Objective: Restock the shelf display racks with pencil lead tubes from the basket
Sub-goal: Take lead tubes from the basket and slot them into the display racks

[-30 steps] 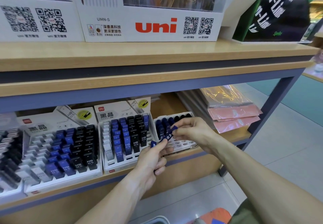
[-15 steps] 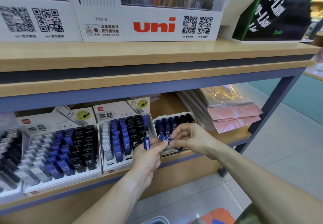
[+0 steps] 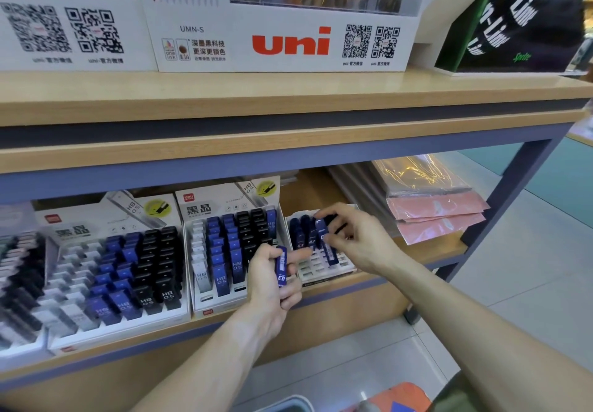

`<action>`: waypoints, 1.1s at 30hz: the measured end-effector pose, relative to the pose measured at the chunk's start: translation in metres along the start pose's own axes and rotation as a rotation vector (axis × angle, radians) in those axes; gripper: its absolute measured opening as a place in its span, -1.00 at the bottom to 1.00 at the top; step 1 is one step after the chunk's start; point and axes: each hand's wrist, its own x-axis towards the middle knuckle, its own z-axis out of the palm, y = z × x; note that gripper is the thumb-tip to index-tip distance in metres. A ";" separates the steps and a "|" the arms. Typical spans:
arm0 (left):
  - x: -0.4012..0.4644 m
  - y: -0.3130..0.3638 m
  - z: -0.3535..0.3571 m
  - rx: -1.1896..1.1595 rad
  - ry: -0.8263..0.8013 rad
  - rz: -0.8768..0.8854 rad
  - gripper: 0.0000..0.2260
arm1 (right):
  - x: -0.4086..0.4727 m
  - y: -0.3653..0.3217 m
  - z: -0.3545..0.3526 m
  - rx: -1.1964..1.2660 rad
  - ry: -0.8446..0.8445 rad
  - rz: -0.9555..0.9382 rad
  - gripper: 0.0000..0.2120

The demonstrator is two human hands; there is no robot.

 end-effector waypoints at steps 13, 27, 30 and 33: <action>-0.007 -0.004 0.001 0.200 0.199 0.017 -0.72 | 0.012 -0.005 0.025 -0.157 0.070 -0.176 -0.82; -0.012 -0.005 -0.009 0.302 0.193 0.063 -0.77 | 0.016 -0.010 0.036 -0.174 0.064 -0.143 -0.85; -0.013 -0.005 -0.010 0.292 0.186 0.067 -0.77 | 0.018 -0.011 0.034 -0.181 0.044 -0.127 -0.84; -0.018 -0.002 -0.009 0.277 0.177 0.075 -0.90 | 0.019 -0.011 0.031 -0.153 0.023 -0.104 -0.84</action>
